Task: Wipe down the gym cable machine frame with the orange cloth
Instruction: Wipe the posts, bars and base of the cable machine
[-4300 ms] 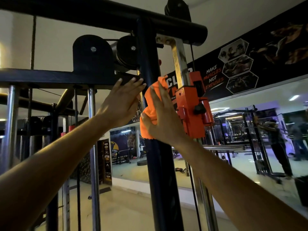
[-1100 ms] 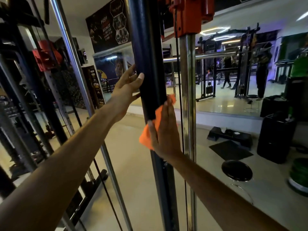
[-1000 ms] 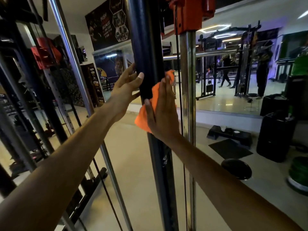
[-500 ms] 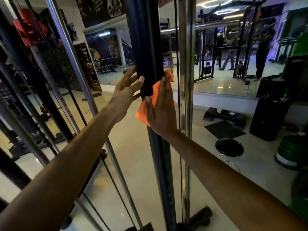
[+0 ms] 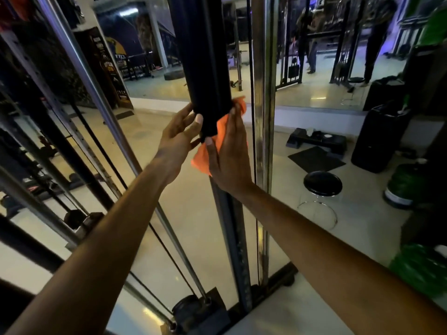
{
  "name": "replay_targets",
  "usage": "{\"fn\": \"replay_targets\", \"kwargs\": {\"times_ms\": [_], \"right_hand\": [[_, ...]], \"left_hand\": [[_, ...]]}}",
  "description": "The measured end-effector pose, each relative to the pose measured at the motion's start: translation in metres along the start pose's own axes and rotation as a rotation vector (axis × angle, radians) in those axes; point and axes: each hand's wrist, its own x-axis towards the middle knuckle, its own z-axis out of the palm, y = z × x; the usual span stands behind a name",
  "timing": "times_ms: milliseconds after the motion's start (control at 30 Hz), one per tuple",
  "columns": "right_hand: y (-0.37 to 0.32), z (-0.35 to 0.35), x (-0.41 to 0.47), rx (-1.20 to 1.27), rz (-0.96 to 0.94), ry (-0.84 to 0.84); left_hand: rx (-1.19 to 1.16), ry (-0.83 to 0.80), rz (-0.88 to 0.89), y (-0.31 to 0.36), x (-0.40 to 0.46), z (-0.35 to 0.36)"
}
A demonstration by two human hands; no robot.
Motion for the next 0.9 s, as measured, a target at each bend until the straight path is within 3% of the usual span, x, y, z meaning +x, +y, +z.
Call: {"fn": "replay_targets", "kwargs": {"times_ms": [133, 300, 533, 633, 767, 900], "right_hand": [[0.023, 0.005, -0.025, -0.091, -0.022, -0.018], [0.070, 0.005, -0.127, -0.128, 0.020, -0.210], [0.042, 0.006, -0.049, 0.039, -0.025, -0.058], [0.078, 0.008, -0.085, -0.049, -0.093, -0.147], [0.129, 0.001, -0.154, -0.034, -0.123, -0.412], [0.111, 0.001, -0.126, 0.127, -0.018, -0.338]], "left_hand": [[-0.003, 0.003, -0.013, -0.015, -0.002, 0.003], [0.029, 0.048, -0.035, -0.040, -0.017, 0.013], [0.055, 0.102, -0.124, -0.063, -0.028, 0.028], [0.057, 0.119, -0.126, -0.069, -0.029, 0.032], [0.082, 0.147, -0.155, -0.083, -0.037, 0.043], [0.103, 0.182, -0.191, -0.096, -0.051, 0.057]]}}
